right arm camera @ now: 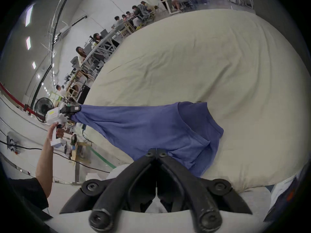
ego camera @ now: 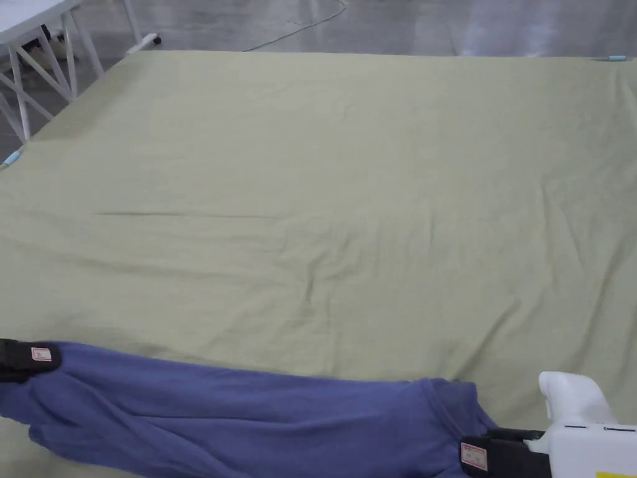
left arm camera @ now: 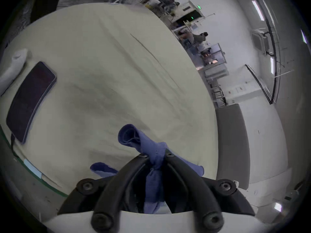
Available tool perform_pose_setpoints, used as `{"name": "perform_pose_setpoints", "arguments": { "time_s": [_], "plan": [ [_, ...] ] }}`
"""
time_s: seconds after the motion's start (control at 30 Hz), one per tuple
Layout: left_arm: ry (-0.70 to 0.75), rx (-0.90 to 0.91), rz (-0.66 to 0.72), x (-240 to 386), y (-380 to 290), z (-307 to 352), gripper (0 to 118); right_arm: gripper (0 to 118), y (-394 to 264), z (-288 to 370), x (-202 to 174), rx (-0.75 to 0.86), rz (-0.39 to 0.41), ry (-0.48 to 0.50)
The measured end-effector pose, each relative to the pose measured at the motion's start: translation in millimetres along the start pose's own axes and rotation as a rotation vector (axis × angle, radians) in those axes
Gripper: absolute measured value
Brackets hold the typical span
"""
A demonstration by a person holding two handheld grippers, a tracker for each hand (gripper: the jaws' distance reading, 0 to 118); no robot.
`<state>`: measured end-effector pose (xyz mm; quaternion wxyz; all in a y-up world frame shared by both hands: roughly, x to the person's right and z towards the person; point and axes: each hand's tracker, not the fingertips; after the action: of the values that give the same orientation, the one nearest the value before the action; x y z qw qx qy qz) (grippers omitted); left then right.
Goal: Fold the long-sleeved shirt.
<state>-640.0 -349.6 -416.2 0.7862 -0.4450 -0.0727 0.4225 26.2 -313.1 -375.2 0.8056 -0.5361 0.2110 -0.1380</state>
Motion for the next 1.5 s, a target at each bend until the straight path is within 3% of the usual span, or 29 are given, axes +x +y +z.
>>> {"name": "perform_pose_setpoints", "arguments": {
  "time_s": [0.1, 0.23, 0.3, 0.37, 0.5, 0.73, 0.77, 0.8, 0.87, 0.9, 0.93, 0.97, 1.0, 1.03, 1.13, 1.17, 1.2, 1.23, 1.27, 1.33, 1.4, 1.43, 1.5],
  "plan": [
    [-0.037, -0.001, -0.004, 46.5, -36.1, -15.3, 3, 0, -2.2, 1.4, -3.0, -0.007, 0.001, -0.005],
    [-0.032, 0.046, -0.236, 149.5, -112.1, -58.1, 3, 0, -4.1, 20.8, 0.5, 0.013, -0.022, 0.013],
    [-0.107, -0.037, -0.32, 201.1, -158.9, -90.2, 3, 0, -4.3, 35.2, 2.4, 0.042, -0.021, 0.017],
    [-0.119, -0.116, -0.32, 235.9, -192.3, -125.0, 3, 0, -4.7, 48.9, 4.2, 0.063, -0.023, 0.008],
    [-0.034, -0.261, -0.404, 284.3, -247.4, -201.3, 3, 0, -13.1, 77.1, 14.1, 0.113, -0.019, -0.01],
    [0.159, -0.328, -0.445, 312.2, -318.8, -284.5, 5, 0, -33.5, 101.5, 40.7, 0.144, -0.071, -0.015],
    [0.169, -0.351, -0.432, 310.4, -325.2, -295.5, 10, 0, -35.8, 103.6, 44.0, 0.144, -0.073, -0.017],
    [0.174, -0.361, -0.407, 308.3, -330.6, -302.4, 25, 0, -37.5, 105.4, 45.8, 0.144, -0.073, -0.02],
    [0.156, -0.361, -0.393, 307.8, -341.0, -308.7, 89, 0, -40.6, 109.5, 50.6, 0.145, -0.072, -0.02],
    [0.099, -0.384, -0.4, 312.0, -346.0, -308.6, 98, 0, -41.9, 112.3, 53.2, 0.15, -0.072, -0.015],
    [0.037, -0.404, -0.4, 317.8, -350.2, -305.0, 98, 0, -42.7, 114.8, 55.3, 0.158, -0.075, -0.01],
    [0.003, -0.408, -0.395, 326.4, -351.5, -296.2, 115, 0, -43.2, 117.6, 57.2, 0.166, -0.079, -0.002],
    [-0.049, -0.395, -0.39, 334.0, -351.1, -286.1, 116, 0, -43.5, 120.7, 59.1, 0.174, -0.083, 0.013],
    [-0.099, -0.381, -0.384, 339.8, -349.8, -277.2, 116, 0, -43.6, 123.5, 60.4, 0.181, -0.085, 0.031],
    [-0.17, -0.374, -0.354, 354.3, -326.7, -233.2, 91, 0, -41.3, 141.0, 64.6, 0.245, -0.114, 0.13],
    [-0.236, -0.309, -0.328, 348.0, -315.3, -209.0, 69, 0, -39.8, 147.3, 65.4, 0.26, -0.126, 0.143],
    [-0.214, -0.236, -0.33, 343.3, -306.0, -193.5, 45, 0, -38.5, 152.3, 65.6, 0.288, -0.129, 0.163],
    [-0.141, -0.167, -0.347, 334.7, -292.1, -182.2, 20, 0, -38.2, 157.3, 65.8, 0.312, -0.132, 0.182],
    [-0.012, -0.069, -0.401, 326.1, -282.4, -168.6, 3, 0, -37.8, 162.2, 65.6, 0.323, -0.134, 0.195],
    [0.203, 0.046, -0.493, 311.8, -272.1, -161.6, 3, 0, -38.4, 167.1, 64.1, 0.347, -0.136, 0.211],
    [0.404, 0.004, -0.553, 294.3, -270.2, -176.1, 3, 0, -39.6, 166.7, 62.1, 0.349, -0.133, 0.213],
    [0.445, -0.026, -0.576, 287.1, -274.2, -183.7, 3, 0, -39.3, 164.3, 59.4, 0.338, -0.127, 0.195],
    [0.386, -0.118, -0.581, 276.6, -289.6, -203.6, 3, 0, -39.1, 154.5, 51.7, 0.284, -0.083, 0.07]
  ]
}}
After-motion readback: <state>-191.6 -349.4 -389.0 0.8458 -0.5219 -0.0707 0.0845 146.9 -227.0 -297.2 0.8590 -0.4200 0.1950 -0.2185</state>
